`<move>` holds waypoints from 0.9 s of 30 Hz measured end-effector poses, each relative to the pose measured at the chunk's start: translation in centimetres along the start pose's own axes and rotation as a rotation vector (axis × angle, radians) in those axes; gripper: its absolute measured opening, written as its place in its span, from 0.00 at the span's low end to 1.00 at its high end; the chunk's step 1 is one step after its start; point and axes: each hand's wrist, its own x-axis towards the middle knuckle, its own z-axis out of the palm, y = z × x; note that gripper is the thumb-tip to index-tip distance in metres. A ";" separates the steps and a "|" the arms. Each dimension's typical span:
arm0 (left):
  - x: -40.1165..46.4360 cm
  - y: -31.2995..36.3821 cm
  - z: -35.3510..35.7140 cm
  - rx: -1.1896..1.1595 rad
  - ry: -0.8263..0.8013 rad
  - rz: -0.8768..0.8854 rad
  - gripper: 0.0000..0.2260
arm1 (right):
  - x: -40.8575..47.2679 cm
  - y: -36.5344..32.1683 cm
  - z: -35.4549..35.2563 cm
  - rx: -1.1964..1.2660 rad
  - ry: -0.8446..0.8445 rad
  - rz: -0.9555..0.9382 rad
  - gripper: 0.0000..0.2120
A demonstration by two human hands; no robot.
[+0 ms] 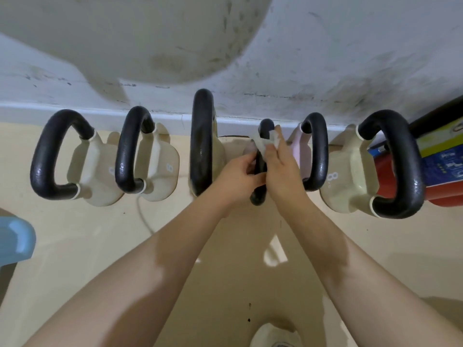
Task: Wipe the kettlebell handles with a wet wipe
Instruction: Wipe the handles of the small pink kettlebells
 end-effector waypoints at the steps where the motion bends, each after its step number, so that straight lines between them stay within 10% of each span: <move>1: 0.4 0.1 -0.2 0.004 0.014 -0.006 0.18 | 0.4 0.0 0.1 0.001 -0.010 0.001 0.22; 18: 2.5 1.7 0.9 -0.377 0.105 -0.195 0.15 | 3.3 0.7 -1.5 -0.501 0.153 -0.291 0.14; 27: -0.7 2.6 1.3 -0.708 0.155 -0.184 0.22 | 1.5 4.5 -2.2 -0.876 -0.170 -0.942 0.11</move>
